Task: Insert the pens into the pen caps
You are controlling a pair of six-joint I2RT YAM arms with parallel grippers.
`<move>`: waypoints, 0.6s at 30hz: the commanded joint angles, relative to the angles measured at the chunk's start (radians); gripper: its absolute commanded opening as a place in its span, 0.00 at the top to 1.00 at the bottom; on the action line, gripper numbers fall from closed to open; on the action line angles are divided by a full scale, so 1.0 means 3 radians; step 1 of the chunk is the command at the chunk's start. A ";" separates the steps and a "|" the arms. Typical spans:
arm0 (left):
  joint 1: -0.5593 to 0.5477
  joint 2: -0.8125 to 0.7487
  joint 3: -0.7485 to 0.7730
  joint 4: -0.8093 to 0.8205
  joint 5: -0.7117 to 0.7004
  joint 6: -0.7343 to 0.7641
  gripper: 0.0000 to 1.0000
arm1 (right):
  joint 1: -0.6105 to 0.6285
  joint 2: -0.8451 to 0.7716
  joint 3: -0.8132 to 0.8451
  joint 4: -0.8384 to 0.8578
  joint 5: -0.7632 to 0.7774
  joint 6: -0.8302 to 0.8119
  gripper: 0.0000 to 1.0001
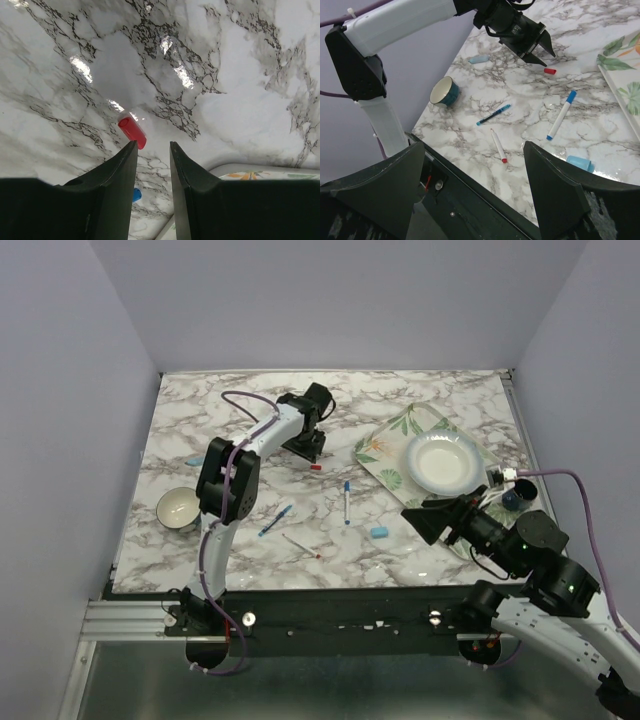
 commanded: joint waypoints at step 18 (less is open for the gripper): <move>-0.0039 0.0229 -0.0177 -0.0122 -0.0104 -0.0270 0.57 | 0.0002 -0.0076 0.0044 -0.0098 0.0105 -0.0062 0.12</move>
